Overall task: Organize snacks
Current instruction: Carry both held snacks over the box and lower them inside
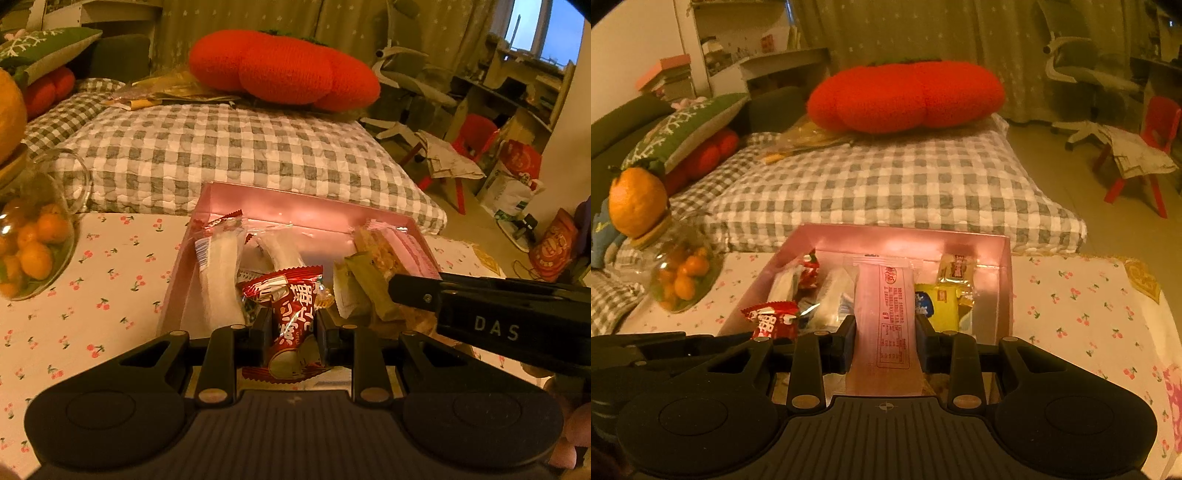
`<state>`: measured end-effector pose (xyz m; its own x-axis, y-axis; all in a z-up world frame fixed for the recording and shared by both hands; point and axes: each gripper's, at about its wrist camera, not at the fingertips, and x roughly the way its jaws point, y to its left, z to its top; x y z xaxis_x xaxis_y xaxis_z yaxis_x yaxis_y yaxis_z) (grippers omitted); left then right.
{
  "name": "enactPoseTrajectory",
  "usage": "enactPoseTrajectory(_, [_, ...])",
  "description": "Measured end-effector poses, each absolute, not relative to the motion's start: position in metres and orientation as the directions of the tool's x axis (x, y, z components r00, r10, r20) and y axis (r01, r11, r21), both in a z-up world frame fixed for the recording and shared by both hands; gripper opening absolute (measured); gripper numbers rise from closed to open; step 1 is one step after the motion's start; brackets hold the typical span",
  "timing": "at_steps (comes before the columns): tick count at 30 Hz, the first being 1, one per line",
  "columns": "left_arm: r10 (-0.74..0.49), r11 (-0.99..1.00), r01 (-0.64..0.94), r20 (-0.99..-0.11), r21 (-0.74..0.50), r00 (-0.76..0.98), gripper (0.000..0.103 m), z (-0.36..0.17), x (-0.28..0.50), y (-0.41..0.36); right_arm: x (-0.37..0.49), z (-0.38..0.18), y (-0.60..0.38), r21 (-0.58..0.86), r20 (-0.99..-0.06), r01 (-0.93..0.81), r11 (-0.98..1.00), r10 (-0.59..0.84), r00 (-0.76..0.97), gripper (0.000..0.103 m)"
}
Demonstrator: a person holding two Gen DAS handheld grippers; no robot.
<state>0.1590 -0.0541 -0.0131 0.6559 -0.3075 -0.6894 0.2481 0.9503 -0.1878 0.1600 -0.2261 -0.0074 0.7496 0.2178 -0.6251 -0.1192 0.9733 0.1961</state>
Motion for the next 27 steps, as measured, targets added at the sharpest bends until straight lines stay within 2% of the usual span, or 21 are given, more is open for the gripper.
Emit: enactPoseTrajectory(27, [-0.286, 0.957, 0.218, -0.730, -0.189, 0.621, 0.025, -0.041, 0.198, -0.052, 0.224, -0.022, -0.218, 0.273, -0.641, -0.081, 0.959, 0.244, 0.728, 0.031])
